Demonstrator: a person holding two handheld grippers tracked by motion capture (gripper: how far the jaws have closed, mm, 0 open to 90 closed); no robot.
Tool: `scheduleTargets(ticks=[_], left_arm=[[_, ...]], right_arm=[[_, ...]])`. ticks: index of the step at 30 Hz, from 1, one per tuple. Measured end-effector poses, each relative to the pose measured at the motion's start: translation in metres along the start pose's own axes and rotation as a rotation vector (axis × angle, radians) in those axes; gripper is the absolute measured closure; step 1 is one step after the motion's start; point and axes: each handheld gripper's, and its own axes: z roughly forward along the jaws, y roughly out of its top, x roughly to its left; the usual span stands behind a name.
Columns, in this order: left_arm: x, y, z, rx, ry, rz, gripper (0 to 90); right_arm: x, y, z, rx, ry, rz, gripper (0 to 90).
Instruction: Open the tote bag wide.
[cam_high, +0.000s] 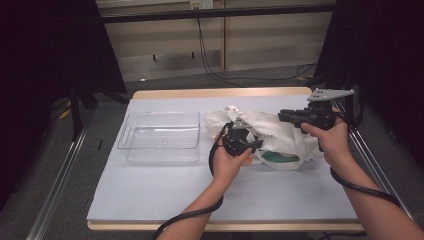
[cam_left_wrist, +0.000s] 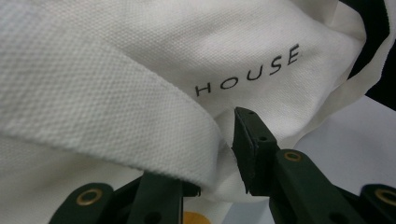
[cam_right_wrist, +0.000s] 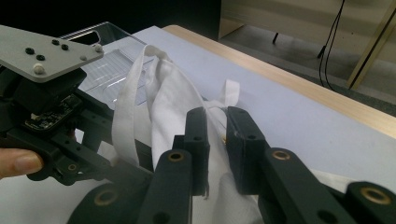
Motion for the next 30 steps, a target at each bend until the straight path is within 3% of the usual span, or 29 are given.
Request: scheduleTargets(ticks=[9,15,18,25,30], left_arm=[[0.001,0.001,0.001,0.000,-0.005,-0.003,72.5],[0.001,0.001,0.001,-0.007,-0.005,-0.005,72.4],[0.001,0.000,0.002,-0.009,-0.004,-0.011,72.4],[0.002,0.000,0.002,-0.010,-0.010,-0.016,72.6],[0.002,-0.001,0.002,-0.014,-0.011,-0.020,73.0]], right_arm=[[0.006,-0.001,0.009,0.060,0.011,-0.029,78.5],[0.005,-0.004,0.016,0.094,-0.026,-0.020,77.1],[0.004,-0.005,0.016,0.103,-0.046,-0.025,87.4],[0.006,-0.002,0.007,0.054,-0.029,-0.018,89.8],[0.012,0.000,0.000,0.028,-0.019,-0.041,89.9]])
